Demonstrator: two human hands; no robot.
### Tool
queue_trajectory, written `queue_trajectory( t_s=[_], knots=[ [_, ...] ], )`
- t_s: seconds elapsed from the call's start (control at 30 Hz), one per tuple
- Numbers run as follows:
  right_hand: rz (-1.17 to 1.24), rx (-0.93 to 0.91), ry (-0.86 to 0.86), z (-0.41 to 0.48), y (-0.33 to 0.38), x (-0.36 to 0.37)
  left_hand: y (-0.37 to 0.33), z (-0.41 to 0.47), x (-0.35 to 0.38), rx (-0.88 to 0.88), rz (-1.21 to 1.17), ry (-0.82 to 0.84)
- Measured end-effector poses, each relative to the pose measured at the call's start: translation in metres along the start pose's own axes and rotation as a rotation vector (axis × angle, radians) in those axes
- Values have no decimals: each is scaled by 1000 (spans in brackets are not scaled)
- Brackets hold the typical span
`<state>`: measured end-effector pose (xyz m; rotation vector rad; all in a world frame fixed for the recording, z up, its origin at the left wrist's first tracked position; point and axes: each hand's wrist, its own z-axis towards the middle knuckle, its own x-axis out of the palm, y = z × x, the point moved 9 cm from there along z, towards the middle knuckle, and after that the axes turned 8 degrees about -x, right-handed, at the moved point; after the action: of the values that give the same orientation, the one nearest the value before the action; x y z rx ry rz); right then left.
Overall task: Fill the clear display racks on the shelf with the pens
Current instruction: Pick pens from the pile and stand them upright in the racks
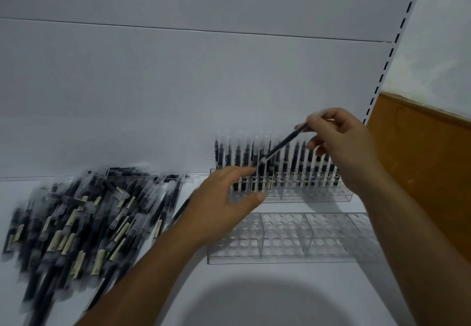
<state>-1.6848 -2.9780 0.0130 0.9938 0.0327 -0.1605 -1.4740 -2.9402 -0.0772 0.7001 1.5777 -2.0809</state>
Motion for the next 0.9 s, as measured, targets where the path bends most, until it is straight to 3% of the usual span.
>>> queue_trajectory(
  t_s=[0.2,0.43,0.67,0.9],
  knots=[
    [-405,-120,16,13,-6,-3,7,3,10,-43,97,91],
    [-688,-86,292,13,-31,30,7,5,9,-22,111,79],
    [-787,-61,315,10,-44,32,8,7,10,-8,91,73],
    [-994,3,494,-3,-47,35,-2,3,-1,4,52,2]
  ],
)
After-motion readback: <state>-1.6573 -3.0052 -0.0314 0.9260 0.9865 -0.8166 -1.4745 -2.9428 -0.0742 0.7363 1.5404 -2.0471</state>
